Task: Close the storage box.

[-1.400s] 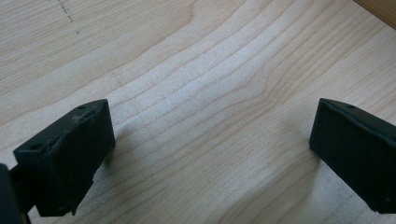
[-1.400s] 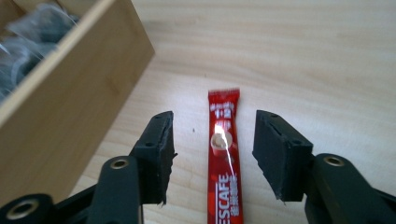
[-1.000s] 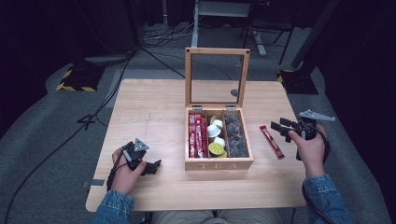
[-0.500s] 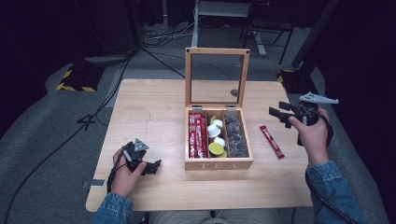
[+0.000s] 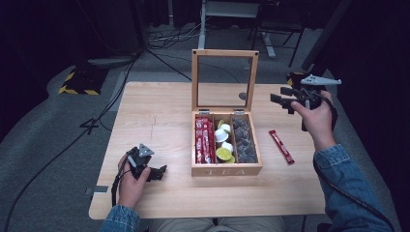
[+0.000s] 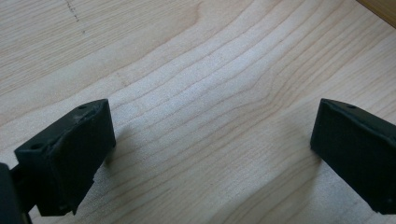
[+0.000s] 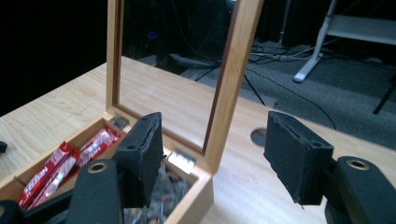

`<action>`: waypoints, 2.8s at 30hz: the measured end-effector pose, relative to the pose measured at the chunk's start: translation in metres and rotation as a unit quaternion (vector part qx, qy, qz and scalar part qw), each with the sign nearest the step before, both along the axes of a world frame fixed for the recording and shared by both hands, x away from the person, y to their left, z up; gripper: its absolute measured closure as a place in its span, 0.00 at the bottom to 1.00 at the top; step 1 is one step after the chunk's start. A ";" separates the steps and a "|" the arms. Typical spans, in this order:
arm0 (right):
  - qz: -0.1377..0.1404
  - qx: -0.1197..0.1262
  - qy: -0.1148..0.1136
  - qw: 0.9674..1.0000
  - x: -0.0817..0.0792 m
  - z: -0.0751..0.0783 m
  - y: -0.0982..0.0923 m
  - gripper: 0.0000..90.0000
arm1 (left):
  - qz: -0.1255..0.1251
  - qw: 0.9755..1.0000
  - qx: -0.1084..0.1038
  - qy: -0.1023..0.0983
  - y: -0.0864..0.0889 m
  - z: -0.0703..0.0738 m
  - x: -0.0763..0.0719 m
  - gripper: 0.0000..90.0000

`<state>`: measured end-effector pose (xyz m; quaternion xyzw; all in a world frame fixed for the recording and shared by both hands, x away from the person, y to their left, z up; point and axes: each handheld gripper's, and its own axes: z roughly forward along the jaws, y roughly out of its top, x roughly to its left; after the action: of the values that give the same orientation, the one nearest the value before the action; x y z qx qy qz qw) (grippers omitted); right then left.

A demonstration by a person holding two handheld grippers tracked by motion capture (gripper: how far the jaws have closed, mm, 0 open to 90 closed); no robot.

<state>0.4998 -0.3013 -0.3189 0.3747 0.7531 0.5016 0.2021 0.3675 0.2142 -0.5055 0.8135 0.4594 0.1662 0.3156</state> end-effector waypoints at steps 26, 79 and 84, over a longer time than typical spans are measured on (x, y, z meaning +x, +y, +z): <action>0.020 0.018 -0.023 0.999 0.083 0.028 0.041 0.42 | 0.001 1.000 0.000 0.001 0.000 0.000 0.001 0.00; 0.057 0.049 -0.001 0.997 0.094 0.010 0.055 0.55 | 0.002 1.000 -0.001 0.002 0.001 0.000 0.004 0.00; 0.075 0.043 -0.012 0.996 0.066 0.016 0.051 0.55 | 0.003 1.000 -0.003 0.002 0.001 0.000 0.004 0.00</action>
<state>0.5659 -0.2502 -0.3033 0.3196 0.7546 0.5513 0.1567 0.3717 0.2153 -0.5055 0.8117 0.4627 0.1641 0.3164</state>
